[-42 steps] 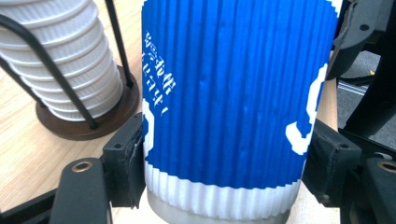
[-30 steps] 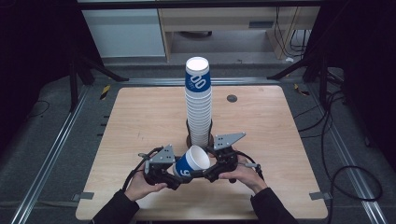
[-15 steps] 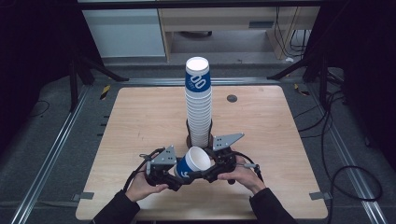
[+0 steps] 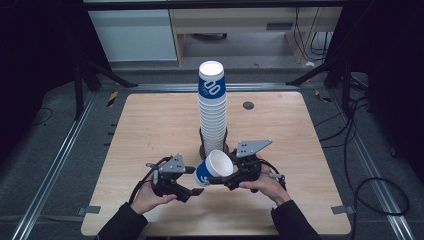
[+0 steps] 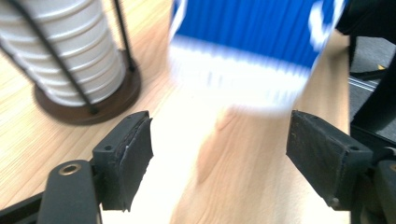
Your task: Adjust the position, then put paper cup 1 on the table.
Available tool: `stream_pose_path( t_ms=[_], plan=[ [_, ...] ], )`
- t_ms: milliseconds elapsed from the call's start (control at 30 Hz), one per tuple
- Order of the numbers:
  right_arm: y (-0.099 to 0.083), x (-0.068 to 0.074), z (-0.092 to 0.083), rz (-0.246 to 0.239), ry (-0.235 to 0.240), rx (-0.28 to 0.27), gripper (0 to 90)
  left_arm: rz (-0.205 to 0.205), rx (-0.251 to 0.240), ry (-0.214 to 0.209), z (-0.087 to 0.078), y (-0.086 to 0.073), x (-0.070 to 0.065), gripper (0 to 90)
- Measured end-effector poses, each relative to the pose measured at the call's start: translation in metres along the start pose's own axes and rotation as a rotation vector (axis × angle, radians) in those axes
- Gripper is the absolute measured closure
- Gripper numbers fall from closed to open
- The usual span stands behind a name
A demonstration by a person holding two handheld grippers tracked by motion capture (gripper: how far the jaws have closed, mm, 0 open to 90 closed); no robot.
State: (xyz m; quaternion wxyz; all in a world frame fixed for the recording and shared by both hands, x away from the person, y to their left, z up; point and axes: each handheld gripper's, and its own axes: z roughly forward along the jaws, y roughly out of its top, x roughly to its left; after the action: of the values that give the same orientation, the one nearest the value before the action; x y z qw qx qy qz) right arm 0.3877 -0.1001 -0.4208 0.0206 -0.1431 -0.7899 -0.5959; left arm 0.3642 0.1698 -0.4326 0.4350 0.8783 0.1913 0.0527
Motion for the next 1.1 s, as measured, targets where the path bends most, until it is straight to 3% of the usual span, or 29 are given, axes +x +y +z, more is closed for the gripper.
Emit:
stream_pose_path(
  t_ms=[33, 133, 267, 333, 567, 833, 867, 967, 1100],
  plan=[
    [0.001, -0.003, -0.007, 0.005, -0.028, -0.001, 20.0, -0.016, 0.001, 0.015, -0.002, -0.002, 0.004, 21.5],
    [0.001, -0.005, -0.012, 0.007, -0.055, -0.001, 20.0, -0.036, -0.001, 0.032, -0.005, -0.004, 0.008, 21.4],
    [0.001, -0.013, -0.024, 0.020, -0.140, 0.021, 20.0, -0.072, -0.010, 0.068, -0.009, -0.007, 0.016, 20.4],
    [0.001, -0.014, -0.026, 0.023, -0.153, 0.024, 20.0, -0.096, -0.012, 0.099, -0.011, -0.009, 0.020, 20.2],
    [0.003, -0.020, -0.037, 0.033, -0.273, 0.058, 20.0, -0.153, -0.030, 0.164, -0.017, -0.013, 0.029, 18.9],
    [0.010, -0.030, -0.060, 0.060, -0.466, 0.079, 19.9, -0.203, -0.049, 0.214, -0.024, -0.016, 0.038, 17.5],
    [0.011, -0.033, -0.067, 0.062, -0.511, 0.085, 19.9, -0.210, -0.054, 0.220, -0.025, -0.017, 0.039, 16.6],
    [0.011, -0.037, -0.072, 0.071, -0.539, 0.089, 19.9, -0.221, -0.061, 0.240, -0.028, -0.018, 0.041, 16.2],
    [0.011, -0.046, -0.080, 0.083, -0.622, 0.128, 19.9, -0.232, -0.062, 0.267, -0.031, -0.019, 0.045, 15.3]
  ],
)
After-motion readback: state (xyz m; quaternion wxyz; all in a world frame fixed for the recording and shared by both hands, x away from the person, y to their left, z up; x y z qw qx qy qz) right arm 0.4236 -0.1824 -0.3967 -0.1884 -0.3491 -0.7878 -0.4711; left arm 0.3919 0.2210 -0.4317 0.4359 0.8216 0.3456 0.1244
